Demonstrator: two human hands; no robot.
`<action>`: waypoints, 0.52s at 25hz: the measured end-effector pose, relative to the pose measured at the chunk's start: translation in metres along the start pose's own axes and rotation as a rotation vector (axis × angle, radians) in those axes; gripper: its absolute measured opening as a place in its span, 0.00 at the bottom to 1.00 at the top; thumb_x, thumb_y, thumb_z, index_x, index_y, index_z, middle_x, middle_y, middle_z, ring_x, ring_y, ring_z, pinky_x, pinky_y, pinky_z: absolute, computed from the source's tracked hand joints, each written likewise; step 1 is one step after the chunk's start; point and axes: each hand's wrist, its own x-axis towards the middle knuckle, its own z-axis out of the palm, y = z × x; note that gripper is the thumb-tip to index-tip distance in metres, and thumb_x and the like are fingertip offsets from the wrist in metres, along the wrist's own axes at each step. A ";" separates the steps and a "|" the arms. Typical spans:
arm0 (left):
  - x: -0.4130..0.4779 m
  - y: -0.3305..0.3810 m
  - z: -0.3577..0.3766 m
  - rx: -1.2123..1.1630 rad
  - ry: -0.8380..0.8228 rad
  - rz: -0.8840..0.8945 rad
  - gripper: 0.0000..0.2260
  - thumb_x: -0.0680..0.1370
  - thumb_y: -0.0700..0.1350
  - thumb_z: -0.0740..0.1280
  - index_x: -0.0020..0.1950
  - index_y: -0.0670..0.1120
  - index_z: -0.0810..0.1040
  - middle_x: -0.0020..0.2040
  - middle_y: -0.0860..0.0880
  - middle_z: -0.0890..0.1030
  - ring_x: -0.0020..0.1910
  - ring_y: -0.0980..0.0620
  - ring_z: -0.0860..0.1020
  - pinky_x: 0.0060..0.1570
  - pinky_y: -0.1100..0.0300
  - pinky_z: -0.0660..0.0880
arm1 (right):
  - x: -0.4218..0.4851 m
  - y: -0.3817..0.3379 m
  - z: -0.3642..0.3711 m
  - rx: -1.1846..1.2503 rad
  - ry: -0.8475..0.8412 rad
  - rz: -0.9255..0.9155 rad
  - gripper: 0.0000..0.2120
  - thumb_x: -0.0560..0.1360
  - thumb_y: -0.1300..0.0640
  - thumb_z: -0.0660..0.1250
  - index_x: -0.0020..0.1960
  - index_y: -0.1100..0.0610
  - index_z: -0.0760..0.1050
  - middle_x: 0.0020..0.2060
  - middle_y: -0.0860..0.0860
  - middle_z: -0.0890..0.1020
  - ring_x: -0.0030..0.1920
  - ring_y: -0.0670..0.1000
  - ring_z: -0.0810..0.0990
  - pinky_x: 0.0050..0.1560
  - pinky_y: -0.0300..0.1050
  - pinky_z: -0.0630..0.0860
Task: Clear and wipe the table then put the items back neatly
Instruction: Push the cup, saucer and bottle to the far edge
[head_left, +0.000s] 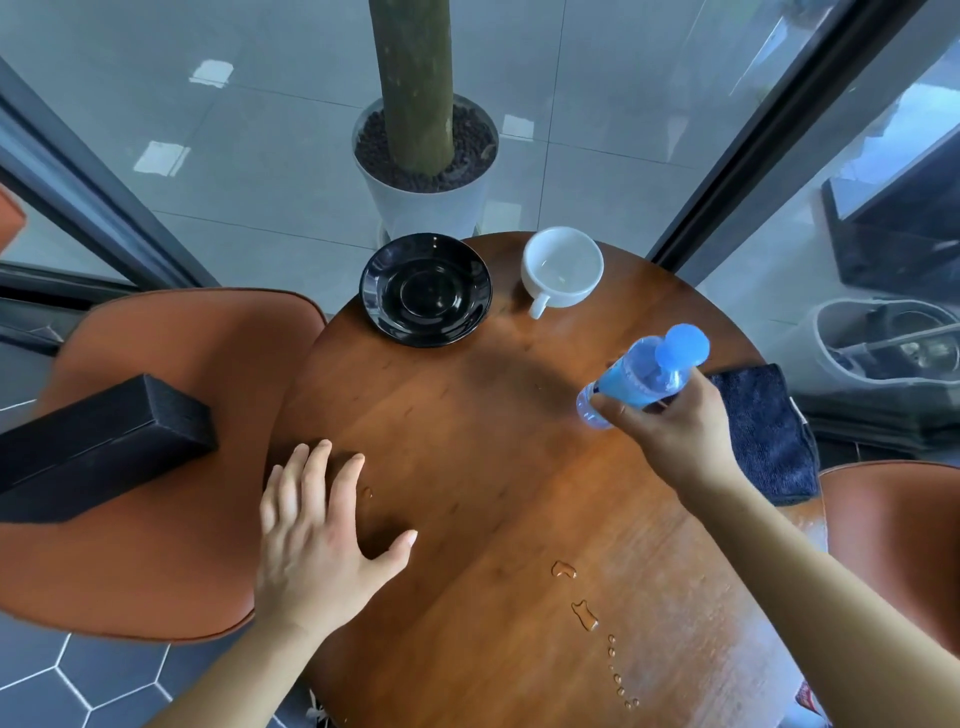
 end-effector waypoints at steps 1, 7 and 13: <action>0.000 0.000 0.000 0.000 0.000 0.001 0.40 0.69 0.70 0.64 0.70 0.41 0.74 0.73 0.36 0.69 0.75 0.32 0.65 0.73 0.33 0.61 | 0.011 -0.001 -0.002 -0.007 0.028 0.001 0.15 0.68 0.60 0.80 0.52 0.57 0.79 0.37 0.39 0.84 0.37 0.37 0.81 0.39 0.27 0.73; -0.002 -0.002 0.002 0.012 0.005 0.011 0.41 0.69 0.70 0.63 0.70 0.40 0.74 0.73 0.35 0.69 0.75 0.32 0.65 0.74 0.33 0.60 | 0.078 -0.006 -0.006 -0.020 0.183 0.023 0.18 0.68 0.54 0.79 0.53 0.55 0.77 0.39 0.44 0.81 0.39 0.42 0.80 0.43 0.41 0.77; 0.000 -0.001 0.003 0.011 0.023 0.019 0.41 0.68 0.69 0.64 0.69 0.39 0.75 0.73 0.35 0.70 0.75 0.32 0.66 0.73 0.33 0.61 | 0.120 -0.013 -0.003 -0.014 0.220 0.023 0.19 0.68 0.56 0.79 0.54 0.51 0.73 0.42 0.43 0.80 0.42 0.44 0.80 0.43 0.38 0.75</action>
